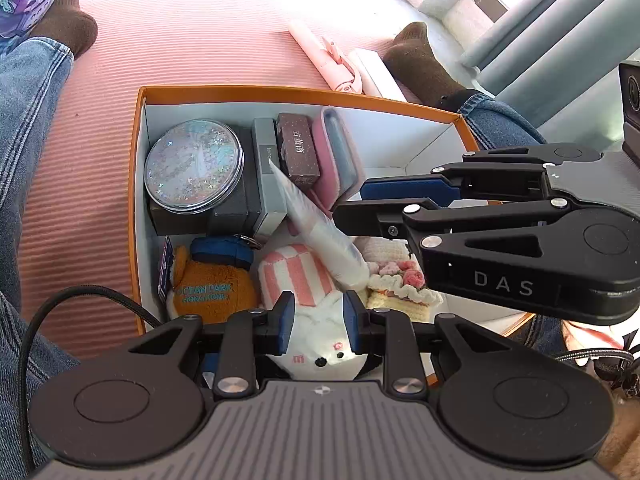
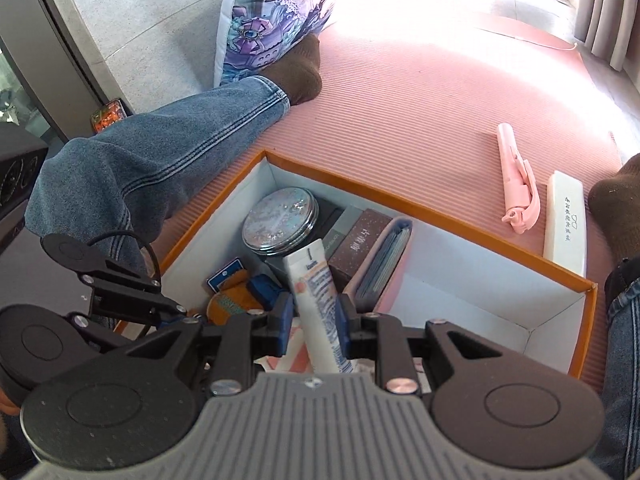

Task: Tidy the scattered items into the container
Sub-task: 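Lower the bunny into the box with left tool while right tool lowers the lotion tube, then open both tools and release the bunny and lotion tube inside the box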

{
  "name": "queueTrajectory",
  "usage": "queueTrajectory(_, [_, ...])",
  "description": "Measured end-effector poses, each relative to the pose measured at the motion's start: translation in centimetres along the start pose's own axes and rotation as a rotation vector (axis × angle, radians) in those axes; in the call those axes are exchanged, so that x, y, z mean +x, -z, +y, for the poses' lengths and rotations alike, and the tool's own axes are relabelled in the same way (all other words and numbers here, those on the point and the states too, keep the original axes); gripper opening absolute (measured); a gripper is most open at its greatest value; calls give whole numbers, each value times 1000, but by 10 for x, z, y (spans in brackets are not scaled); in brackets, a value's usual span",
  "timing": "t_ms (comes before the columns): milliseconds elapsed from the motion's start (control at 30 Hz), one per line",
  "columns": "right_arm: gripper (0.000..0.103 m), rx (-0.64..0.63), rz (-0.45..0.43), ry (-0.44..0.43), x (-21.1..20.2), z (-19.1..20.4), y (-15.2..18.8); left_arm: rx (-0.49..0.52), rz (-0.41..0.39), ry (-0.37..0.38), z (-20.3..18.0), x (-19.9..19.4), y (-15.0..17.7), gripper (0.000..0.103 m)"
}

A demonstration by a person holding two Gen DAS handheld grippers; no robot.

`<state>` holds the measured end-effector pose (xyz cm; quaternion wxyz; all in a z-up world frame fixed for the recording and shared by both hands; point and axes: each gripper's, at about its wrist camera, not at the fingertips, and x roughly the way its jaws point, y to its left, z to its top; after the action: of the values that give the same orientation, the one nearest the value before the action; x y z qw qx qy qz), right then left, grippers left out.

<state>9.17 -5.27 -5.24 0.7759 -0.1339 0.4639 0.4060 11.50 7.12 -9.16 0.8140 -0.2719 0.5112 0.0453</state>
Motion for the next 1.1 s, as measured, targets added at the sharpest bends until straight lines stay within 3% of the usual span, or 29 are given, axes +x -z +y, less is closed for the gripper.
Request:
queueTrajectory(167, [23,9,19,1,2,-1,1,1,0,6,1,1,1,29])
queueTrajectory(500, [29,-31,44,5,13,15,-2,3,-5,-2,2,1,2,29])
queueTrajectory(633, [12,-36,71,46,22,15,-3,3,-10,0,2,-1,4,29])
queueTrajectory(800, [5,-56,58,82,11,12,2,3,-13,-2,3,-1,3,29])
queueTrajectory(1100, [5,-108,-48,62,-9,15,-3,2,-11,-5,5,0,3,29])
